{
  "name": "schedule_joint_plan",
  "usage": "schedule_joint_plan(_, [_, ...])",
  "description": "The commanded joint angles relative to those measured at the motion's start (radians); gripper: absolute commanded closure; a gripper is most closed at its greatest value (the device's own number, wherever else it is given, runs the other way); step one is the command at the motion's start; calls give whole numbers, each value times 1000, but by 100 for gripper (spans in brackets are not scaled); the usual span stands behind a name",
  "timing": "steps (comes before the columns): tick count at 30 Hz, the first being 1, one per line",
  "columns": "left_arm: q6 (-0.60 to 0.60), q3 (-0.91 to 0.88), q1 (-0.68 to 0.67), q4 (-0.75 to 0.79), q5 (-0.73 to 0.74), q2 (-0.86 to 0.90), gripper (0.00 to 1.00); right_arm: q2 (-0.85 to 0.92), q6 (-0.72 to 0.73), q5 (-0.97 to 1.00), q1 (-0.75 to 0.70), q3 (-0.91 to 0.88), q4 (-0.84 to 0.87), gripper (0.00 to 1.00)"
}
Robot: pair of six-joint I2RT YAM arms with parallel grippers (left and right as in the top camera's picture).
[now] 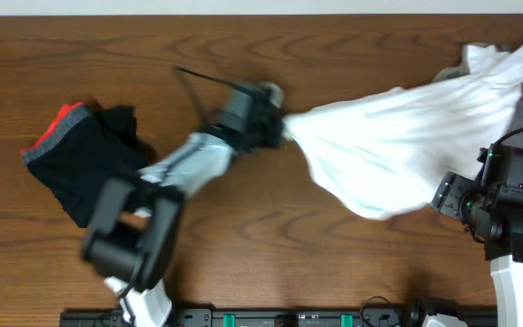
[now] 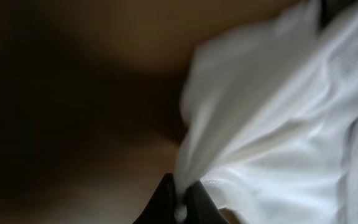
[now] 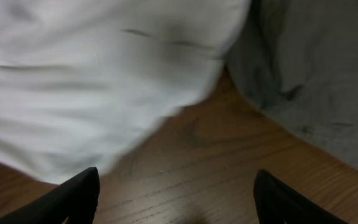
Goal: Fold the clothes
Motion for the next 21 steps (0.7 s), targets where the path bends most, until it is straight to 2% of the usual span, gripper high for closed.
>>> schedule_joint_plan(1, [43,11,157,-8,-50,-95,89,-7,-6,3,-9,9,-2,23])
schedule_joint_plan(3, [23,11,229,-29,-34,-121,2,-7,-6,3,-9,9,-2,23])
schedule_joint_plan(8, [24,11,309,-223,93,-141,2,-6,-6,3,-9,9,-1,23])
schedule_joint_plan(10, [24,11,298,-359,95,-141,2,-6,-6,3,-9,9,-1,23])
schedule_joint_plan(14, [24,10,245,-520,142,-141,2,-6,-6,3,-9,9,-1,23])
schedule_joint_plan(17, [24,1,174,-583,164,-141,2,-6,-6,3,-9,9,-1,22])
schedule_joint_plan(21, [23,-24,57,-563,163,-135,2,-6,-6,3,-9,9,-1,22])
